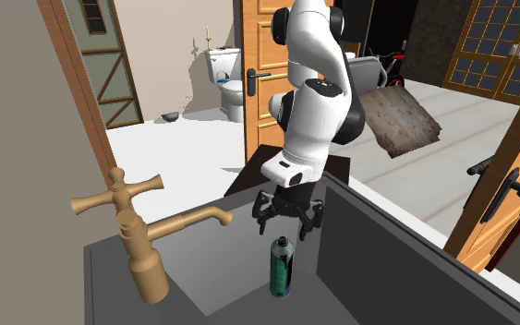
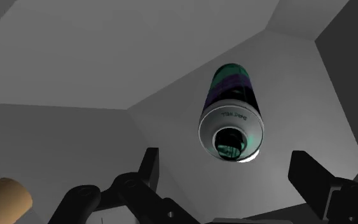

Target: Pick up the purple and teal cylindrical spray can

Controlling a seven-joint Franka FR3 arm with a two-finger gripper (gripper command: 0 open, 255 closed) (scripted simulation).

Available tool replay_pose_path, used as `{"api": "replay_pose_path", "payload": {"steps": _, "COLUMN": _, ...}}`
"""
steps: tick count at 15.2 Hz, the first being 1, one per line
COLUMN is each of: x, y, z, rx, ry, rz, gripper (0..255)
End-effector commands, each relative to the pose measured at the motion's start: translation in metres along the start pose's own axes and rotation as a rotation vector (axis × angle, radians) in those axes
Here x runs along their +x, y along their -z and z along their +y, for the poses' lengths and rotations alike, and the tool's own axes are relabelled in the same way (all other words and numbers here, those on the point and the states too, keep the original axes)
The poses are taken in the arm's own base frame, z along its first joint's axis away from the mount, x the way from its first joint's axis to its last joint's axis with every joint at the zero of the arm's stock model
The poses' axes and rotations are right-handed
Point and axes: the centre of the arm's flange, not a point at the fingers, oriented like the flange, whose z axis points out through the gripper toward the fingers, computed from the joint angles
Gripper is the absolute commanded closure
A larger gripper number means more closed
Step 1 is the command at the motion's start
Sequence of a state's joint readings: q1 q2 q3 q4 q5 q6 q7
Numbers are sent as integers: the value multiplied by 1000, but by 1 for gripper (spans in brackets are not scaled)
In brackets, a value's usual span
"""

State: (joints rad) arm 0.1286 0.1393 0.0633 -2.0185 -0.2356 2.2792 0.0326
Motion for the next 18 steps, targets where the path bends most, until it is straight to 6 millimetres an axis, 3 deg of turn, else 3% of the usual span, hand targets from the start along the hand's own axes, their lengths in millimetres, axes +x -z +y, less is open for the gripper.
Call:
{"api": "replay_pose_path", "payload": {"steps": 1, "x": 11, "y": -9, "z": -6, "rx": -4, "ry": 17, "rz": 5, "gripper": 0}}
{"api": "replay_pose_path", "payload": {"steps": 8, "x": 6, "y": -48, "z": -14, "rx": -4, "ry": 17, "rz": 5, "gripper": 0}}
{"api": "replay_pose_path", "payload": {"steps": 10, "x": 6, "y": -48, "z": -14, "rx": -4, "ry": 17, "rz": 5, "gripper": 0}}
{"api": "replay_pose_path", "payload": {"steps": 11, "x": 6, "y": -48, "z": -14, "rx": -4, "ry": 17, "rz": 5, "gripper": 255}}
{"api": "replay_pose_path", "payload": {"steps": 18, "x": 6, "y": -48, "z": -14, "rx": -4, "ry": 17, "rz": 5, "gripper": 255}}
